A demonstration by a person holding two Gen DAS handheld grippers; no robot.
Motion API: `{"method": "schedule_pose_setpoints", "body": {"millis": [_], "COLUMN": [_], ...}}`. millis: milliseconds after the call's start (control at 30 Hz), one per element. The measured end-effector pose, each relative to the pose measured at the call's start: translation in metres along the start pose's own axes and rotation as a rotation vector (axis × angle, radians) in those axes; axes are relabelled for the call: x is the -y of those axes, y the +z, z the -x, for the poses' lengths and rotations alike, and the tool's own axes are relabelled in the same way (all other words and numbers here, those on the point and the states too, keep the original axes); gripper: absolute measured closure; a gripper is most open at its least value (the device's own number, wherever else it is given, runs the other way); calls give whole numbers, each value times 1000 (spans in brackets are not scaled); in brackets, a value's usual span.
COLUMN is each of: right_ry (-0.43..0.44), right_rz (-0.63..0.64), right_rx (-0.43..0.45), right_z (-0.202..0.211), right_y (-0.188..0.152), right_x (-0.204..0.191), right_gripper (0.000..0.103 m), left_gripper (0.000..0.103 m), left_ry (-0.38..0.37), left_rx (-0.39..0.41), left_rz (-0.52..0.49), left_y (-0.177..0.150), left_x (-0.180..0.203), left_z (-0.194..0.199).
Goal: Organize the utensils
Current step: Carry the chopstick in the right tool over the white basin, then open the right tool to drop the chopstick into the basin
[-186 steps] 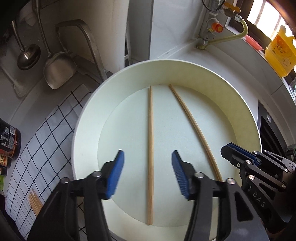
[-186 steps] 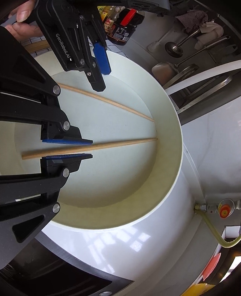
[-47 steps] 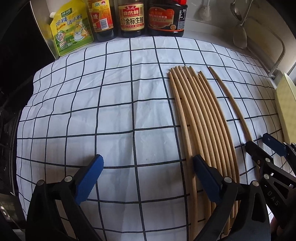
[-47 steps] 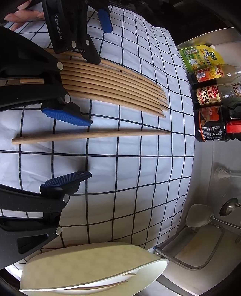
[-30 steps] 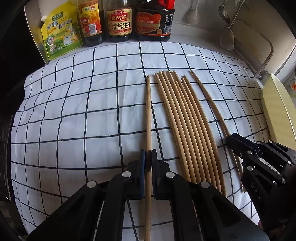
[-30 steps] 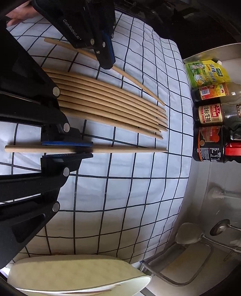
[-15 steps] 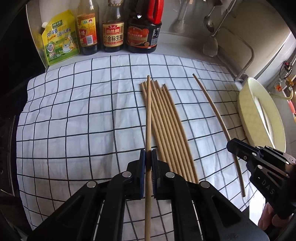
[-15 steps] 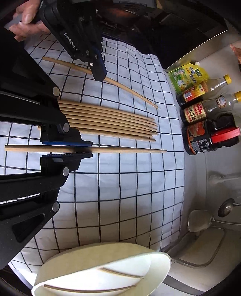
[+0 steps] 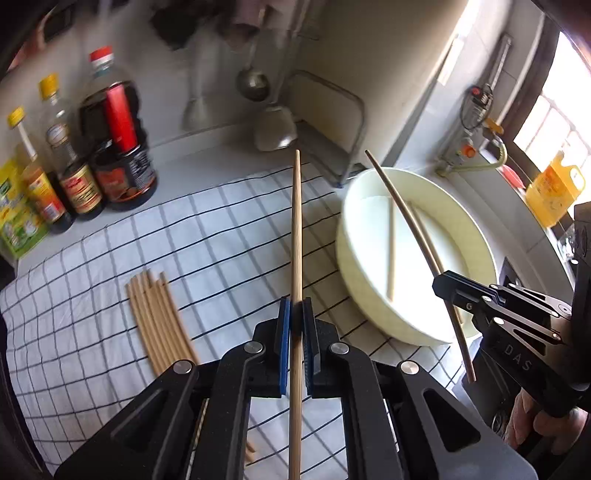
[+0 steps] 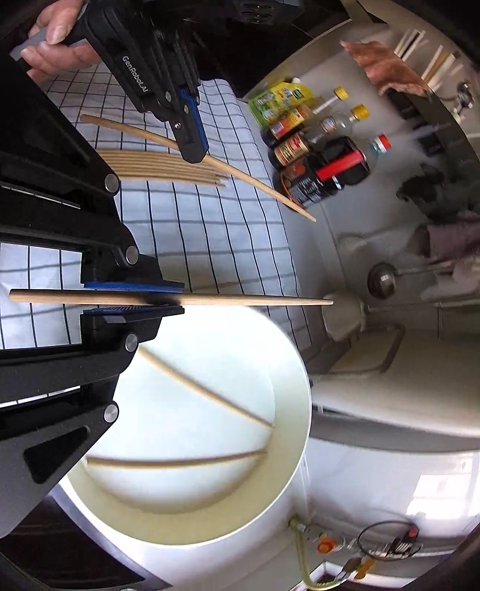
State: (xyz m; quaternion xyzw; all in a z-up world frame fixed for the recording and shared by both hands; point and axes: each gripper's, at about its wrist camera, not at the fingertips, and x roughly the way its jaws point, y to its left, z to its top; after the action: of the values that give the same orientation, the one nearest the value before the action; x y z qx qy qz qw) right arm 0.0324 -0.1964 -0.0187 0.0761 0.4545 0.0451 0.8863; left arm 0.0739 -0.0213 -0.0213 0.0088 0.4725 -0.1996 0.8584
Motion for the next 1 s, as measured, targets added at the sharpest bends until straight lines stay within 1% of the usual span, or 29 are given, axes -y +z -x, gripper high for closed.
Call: {"method": "schedule_pose_setpoints", "body": {"millis": [100, 200, 300, 467, 600, 767, 900, 1000], "right_ry": [-44, -80, -106, -109, -117, -116, -121, -130], "right_rz": [-59, -113, -156, -205, -232, -266, -269, -266], "right_rx": [11, 18, 9, -36, -63, -97, -100, -95], "right_z": [5, 6, -1, -22, -38, -53, -56, -55], "right_y": [1, 4, 7, 8, 5, 2, 1, 3], "right_x": [37, 69, 95, 124, 137, 145, 149, 150], "right_gripper": [96, 96, 96, 96, 96, 96, 96, 96], "left_gripper": [96, 96, 96, 96, 96, 96, 96, 96], "left_ry": [-52, -73, -103, -99, -87, -74, -75, -69], "left_rx": [-14, -36, -67, -117, -172, -224, -258, -258], "left_rz": [-73, -146, -178, -240, -272, -291, -283, -273], "left_y": [18, 36, 50, 63, 65, 65, 67, 68], "left_x": [39, 74, 98, 130, 142, 147, 146, 143], "left_z": [-16, -37, -58, -93, -119, -144, -155, -155]}}
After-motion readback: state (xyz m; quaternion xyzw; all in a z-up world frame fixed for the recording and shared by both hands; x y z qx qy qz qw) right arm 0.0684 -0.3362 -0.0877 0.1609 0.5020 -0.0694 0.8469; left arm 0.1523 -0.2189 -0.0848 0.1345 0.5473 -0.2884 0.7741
